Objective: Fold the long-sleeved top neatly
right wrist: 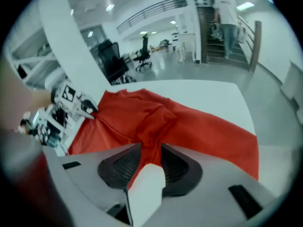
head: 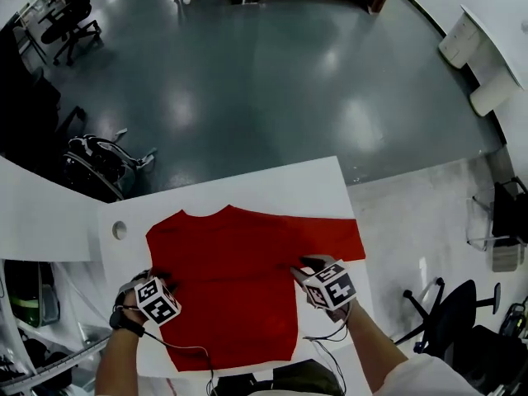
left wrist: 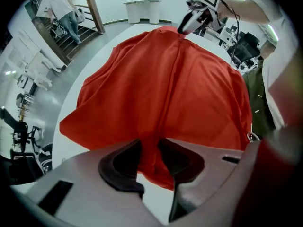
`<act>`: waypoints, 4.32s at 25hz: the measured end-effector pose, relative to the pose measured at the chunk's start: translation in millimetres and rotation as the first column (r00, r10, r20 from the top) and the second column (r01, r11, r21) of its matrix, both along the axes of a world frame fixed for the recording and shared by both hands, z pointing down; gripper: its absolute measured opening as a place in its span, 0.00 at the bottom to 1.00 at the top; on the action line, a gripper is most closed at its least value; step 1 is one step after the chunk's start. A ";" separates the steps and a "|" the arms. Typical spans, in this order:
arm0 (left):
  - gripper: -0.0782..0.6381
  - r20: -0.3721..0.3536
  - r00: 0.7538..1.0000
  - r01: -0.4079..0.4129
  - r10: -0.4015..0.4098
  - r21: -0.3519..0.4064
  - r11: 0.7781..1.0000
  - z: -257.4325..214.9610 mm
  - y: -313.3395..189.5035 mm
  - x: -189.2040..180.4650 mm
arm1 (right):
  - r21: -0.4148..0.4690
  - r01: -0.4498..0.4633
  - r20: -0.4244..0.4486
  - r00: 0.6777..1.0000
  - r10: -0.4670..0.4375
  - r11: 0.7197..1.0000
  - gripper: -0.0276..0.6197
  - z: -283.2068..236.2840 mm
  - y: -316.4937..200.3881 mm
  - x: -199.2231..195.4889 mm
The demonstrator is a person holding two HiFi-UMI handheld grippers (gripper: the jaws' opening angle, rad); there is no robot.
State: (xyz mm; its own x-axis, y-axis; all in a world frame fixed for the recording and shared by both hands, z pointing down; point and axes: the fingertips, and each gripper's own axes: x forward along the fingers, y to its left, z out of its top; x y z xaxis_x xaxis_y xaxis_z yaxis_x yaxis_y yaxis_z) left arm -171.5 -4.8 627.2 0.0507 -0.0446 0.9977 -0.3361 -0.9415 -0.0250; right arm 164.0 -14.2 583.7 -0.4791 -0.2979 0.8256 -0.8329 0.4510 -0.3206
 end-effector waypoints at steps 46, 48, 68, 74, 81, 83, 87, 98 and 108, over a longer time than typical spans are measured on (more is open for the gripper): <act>0.31 0.169 0.984 0.065 -0.052 -0.071 0.995 9.4 -1.1 -1.5 | -0.633 -0.532 0.561 0.185 0.807 0.562 0.07 122.0 19.1 297.8; 0.31 0.162 0.985 0.066 -0.054 -0.070 0.995 10.3 -0.5 -1.5 | -0.589 -0.560 0.545 0.257 0.798 0.582 0.07 108.8 21.3 305.2; 0.33 -0.122 0.975 0.189 -0.184 0.026 0.982 -9.4 -3.9 13.4 | -0.005 -0.531 0.405 0.774 0.487 0.847 0.07 -114.1 -56.1 195.2; 0.35 -0.203 0.958 0.208 -0.202 0.008 0.978 -13.7 10.6 11.7 | 0.051 -0.459 0.393 0.826 0.404 0.887 0.07 -148.4 -68.0 108.0; 0.35 -0.278 0.935 0.231 -0.220 0.005 0.973 -21.0 13.6 9.5 | 0.054 -0.390 0.390 0.856 0.340 0.919 0.07 -149.7 -79.2 21.7; 0.36 -0.291 0.932 0.229 -0.217 0.005 0.973 -22.1 15.8 10.0 | 0.052 -0.365 0.394 0.863 0.316 0.930 0.07 -148.8 -81.7 -4.1; 0.36 -0.309 0.927 0.225 -0.211 0.011 0.974 -23.0 18.1 10.7 | 0.053 -0.312 0.405 0.875 0.265 0.949 0.07 -146.4 -89.8 -57.6; 0.39 -0.328 0.925 0.231 -0.191 0.087 0.969 -31.7 19.2 0.7 | 0.069 -0.141 0.413 0.905 0.101 0.988 0.07 -141.5 -93.3 -204.7; 0.39 -0.372 0.900 0.278 -0.225 0.095 0.956 -44.3 21.8 -20.3 | 0.072 0.026 0.352 0.934 -0.050 0.997 0.07 -108.9 -71.7 -317.7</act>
